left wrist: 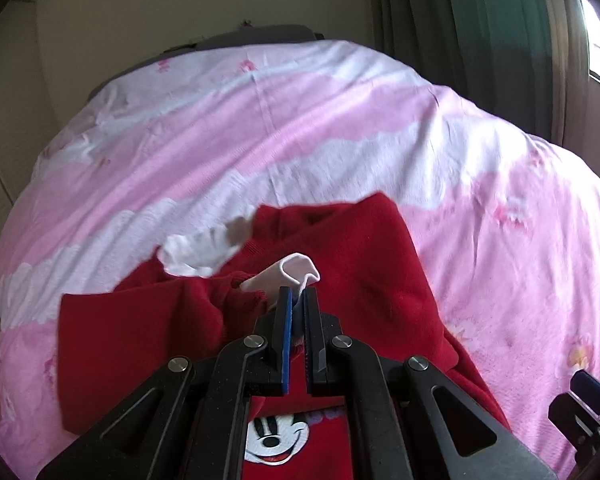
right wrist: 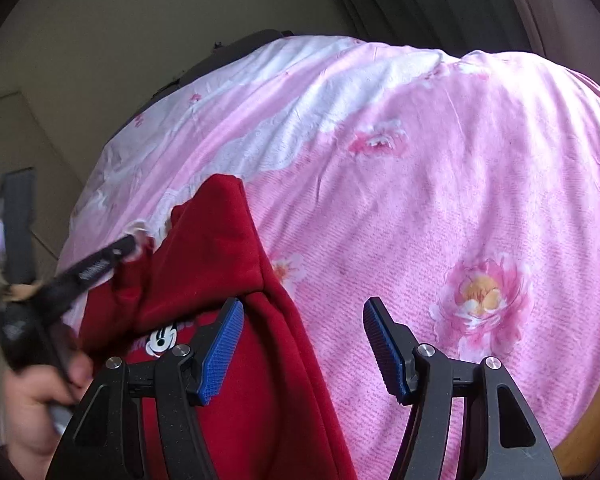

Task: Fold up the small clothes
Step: 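Fold the held sleeve across the body with the left tool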

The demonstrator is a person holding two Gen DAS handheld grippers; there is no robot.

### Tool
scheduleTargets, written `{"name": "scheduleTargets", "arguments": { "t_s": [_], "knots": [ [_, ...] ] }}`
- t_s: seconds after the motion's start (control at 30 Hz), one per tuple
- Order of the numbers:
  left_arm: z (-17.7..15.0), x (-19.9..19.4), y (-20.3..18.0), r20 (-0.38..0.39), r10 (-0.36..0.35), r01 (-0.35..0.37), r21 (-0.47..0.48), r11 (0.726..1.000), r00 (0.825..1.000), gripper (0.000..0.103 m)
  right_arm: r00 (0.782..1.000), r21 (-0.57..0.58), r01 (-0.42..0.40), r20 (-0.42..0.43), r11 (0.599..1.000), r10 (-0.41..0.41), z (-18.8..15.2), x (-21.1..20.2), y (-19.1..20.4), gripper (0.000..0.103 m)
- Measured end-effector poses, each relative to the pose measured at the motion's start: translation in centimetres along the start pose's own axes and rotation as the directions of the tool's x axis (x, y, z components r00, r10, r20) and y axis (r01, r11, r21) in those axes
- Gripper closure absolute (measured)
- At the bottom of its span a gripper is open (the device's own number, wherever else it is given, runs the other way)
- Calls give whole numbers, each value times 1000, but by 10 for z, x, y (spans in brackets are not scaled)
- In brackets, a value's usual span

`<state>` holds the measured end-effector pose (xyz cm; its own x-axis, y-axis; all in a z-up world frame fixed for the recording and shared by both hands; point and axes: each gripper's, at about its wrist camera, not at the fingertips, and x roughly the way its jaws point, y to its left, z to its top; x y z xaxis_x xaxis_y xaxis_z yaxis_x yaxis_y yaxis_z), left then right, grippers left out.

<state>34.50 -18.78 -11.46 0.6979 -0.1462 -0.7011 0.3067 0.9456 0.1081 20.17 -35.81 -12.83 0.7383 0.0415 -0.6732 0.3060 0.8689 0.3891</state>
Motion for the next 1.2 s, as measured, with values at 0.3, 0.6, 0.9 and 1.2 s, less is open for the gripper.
{"name": "scheduleTargets", "arguments": {
  "t_s": [0.3, 0.6, 0.9, 1.2],
  "knots": [
    [-17, -46, 22, 87, 26, -26, 1, 1000, 996, 50, 1000, -82, -17, -15, 997, 16, -8, 8, 18, 40],
    [-87, -74, 124, 39, 166, -159, -128, 979, 985, 37, 998, -228, -61, -22, 972, 57, -8, 19, 73, 40],
    [-128, -36, 184, -96, 149, -168, -237, 957, 984, 37, 996, -356, -76, -65, 932, 56, -9, 68, 135, 40],
    [-130, -9, 208, -148, 138, -175, -275, 945, 979, 36, 997, -417, -61, -75, 907, 33, 6, 112, 161, 47]
  ]
}}
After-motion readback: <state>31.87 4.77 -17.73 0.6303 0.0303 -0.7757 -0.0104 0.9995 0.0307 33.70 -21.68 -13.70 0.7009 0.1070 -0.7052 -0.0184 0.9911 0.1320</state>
